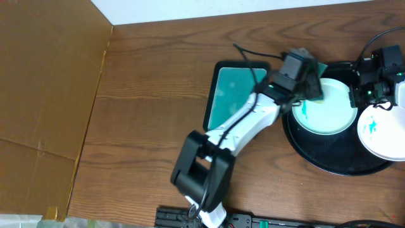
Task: Clean dirty plates on tray and stack at the side
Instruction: 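Move the left gripper with the green sponge onto the held plate, then scrub the plate with the sponge while the right gripper holds it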
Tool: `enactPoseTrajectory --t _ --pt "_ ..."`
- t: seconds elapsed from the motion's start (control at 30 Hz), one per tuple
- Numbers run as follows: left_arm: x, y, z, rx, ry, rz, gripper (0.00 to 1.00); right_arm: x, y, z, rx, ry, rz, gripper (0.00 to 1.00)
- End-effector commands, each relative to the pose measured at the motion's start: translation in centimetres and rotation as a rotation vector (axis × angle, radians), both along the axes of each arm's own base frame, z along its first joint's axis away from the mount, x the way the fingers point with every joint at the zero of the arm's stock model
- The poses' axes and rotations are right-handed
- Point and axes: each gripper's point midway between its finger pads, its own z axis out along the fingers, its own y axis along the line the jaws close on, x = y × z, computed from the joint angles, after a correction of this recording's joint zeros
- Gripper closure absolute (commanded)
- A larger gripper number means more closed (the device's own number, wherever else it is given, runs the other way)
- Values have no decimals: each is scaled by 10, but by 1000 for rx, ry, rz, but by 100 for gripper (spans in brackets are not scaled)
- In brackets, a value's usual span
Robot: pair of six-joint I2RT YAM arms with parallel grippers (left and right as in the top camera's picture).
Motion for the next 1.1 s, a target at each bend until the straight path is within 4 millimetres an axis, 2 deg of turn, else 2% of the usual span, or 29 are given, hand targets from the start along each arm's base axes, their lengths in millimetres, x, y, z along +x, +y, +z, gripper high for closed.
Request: enactPoseTrajectory --t 0.0,0.13,0.47,0.6,0.63,0.87,0.97,1.07 --pt "-7 -21 -13 -23 24 -21 93 0 -11 -14 -48 23 -45 99" --pt "-21 -30 -31 -22 99 -1 93 0 -11 -13 -47 19 -45 99" --pt "-28 -21 -93 13 269 158 93 0 -11 -14 -48 22 -45 99" --pt "-25 -6 -116 80 280 203 93 0 -11 -14 -48 22 -46 99" --pt "-23 9 -121 129 278 243 93 0 -11 -14 -48 23 -45 99" --pt "-12 71 -120 278 267 391 93 0 -11 -14 -48 22 -45 99" --pt "-7 79 -116 281 262 394 93 0 -11 -14 -48 22 -45 99" --pt "-6 75 -105 248 254 387 93 0 -11 -14 -48 23 -45 99"
